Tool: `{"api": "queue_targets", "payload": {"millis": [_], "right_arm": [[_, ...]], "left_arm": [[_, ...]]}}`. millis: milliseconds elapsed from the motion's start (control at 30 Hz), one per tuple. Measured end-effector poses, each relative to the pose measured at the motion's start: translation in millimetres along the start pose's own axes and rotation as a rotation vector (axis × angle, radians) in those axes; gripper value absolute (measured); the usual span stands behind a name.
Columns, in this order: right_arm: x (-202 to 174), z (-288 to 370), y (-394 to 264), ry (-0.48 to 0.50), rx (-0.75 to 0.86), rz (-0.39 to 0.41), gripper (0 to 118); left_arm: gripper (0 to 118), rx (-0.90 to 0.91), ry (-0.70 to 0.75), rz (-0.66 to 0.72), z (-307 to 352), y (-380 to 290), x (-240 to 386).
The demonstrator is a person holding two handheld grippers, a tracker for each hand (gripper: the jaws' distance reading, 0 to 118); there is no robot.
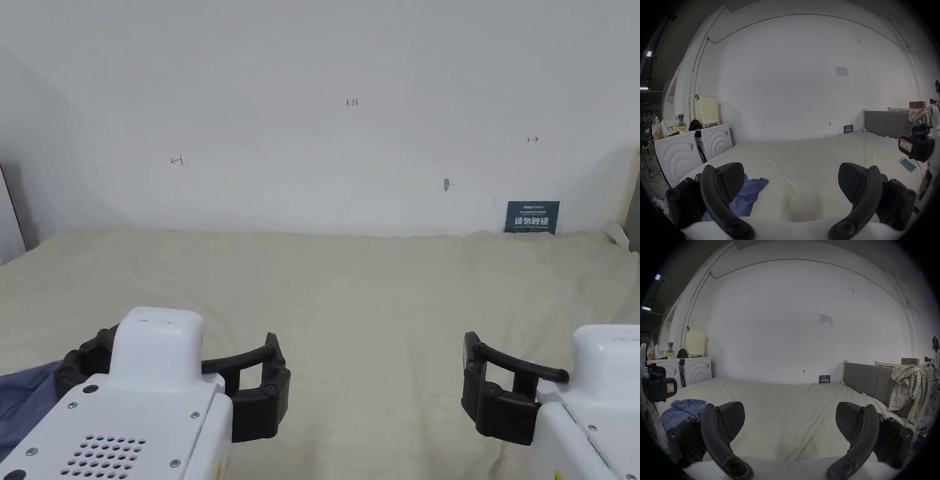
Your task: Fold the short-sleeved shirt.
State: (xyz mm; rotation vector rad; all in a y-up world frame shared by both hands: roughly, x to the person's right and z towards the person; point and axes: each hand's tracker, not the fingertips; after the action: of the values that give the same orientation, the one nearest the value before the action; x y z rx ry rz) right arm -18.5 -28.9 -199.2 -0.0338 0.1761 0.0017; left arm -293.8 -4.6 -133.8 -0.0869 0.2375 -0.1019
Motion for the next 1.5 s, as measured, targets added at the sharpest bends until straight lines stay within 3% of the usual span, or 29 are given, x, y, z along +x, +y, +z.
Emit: {"api": "queue_targets", "payload": {"millis": [1100, 1500], "right_arm": [[-1, -2, -4, -0.017, -0.013, -0.005, 114], [-9, -3, -5, -0.03, 0.005, 0.027, 114]], "left_arm": [[116, -0.02, 0.006, 0.025, -5, -5, -5], [116, -0.025, -0.005, 0.041, -7, -9, -2]]}}
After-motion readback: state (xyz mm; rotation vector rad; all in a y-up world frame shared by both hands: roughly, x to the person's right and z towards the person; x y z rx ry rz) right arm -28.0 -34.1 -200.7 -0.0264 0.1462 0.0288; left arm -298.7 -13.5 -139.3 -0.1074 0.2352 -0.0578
